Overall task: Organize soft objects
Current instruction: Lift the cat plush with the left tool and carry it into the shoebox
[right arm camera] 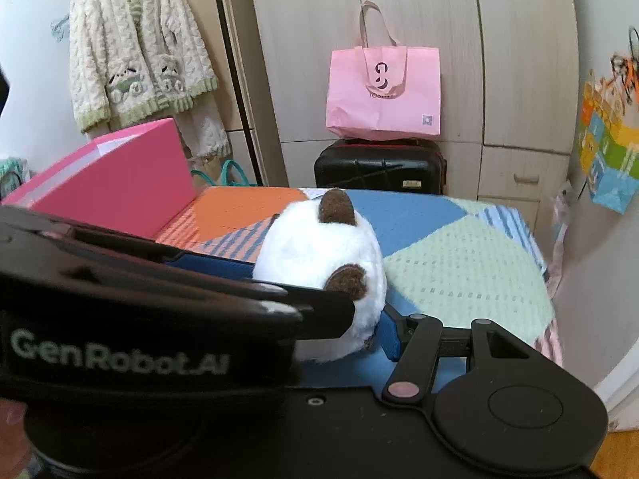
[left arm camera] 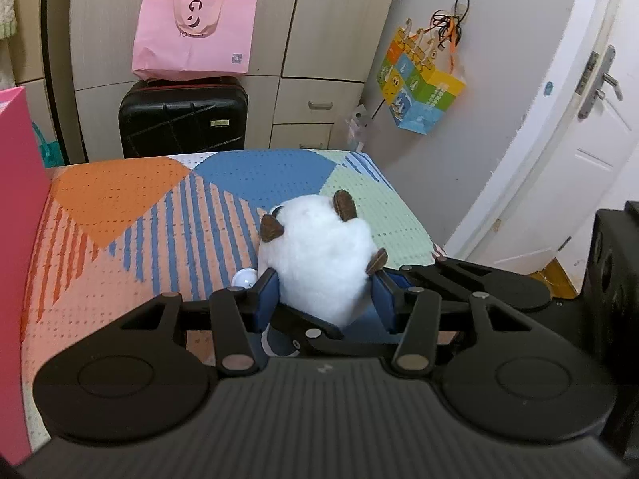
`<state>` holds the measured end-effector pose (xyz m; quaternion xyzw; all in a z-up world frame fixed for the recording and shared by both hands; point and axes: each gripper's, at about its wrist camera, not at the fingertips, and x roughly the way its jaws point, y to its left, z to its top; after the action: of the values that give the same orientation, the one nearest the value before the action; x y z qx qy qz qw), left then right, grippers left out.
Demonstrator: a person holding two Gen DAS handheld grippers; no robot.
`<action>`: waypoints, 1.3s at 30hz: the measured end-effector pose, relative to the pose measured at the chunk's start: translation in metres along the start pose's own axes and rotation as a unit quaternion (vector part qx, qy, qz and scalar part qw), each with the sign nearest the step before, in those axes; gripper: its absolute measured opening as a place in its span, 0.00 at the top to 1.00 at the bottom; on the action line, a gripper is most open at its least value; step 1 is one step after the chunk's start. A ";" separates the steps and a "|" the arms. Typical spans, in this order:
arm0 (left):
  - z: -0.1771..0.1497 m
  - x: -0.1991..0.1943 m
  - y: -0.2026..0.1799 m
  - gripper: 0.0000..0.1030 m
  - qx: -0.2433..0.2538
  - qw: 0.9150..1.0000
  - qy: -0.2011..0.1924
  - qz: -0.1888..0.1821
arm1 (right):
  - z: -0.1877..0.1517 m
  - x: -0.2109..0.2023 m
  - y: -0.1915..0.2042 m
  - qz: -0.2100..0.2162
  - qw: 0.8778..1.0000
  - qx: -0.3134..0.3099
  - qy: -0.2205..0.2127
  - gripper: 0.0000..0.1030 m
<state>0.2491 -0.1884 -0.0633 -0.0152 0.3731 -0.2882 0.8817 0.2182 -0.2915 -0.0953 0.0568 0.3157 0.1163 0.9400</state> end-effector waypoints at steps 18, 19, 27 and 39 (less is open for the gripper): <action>-0.052 -0.069 0.026 0.53 0.008 0.999 -0.014 -0.039 | -0.045 -0.036 0.050 0.028 0.998 0.055 -0.021 0.37; -0.054 -0.072 0.028 0.53 0.008 0.999 -0.014 -0.041 | -0.046 -0.038 0.054 0.028 0.998 0.056 -0.020 0.37; -0.074 -0.105 0.030 0.53 0.034 0.998 -0.029 -0.040 | -0.064 -0.058 0.084 0.032 0.996 0.065 -0.044 0.37; -0.091 -0.173 0.036 0.53 0.051 0.997 -0.058 -0.003 | -0.056 -0.090 0.134 0.076 0.996 0.014 -0.054 0.37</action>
<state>0.1100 -0.0516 -0.0248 0.0119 0.3065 -0.3082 0.9005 0.0899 -0.1835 -0.0633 0.0999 0.2607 0.1803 0.9432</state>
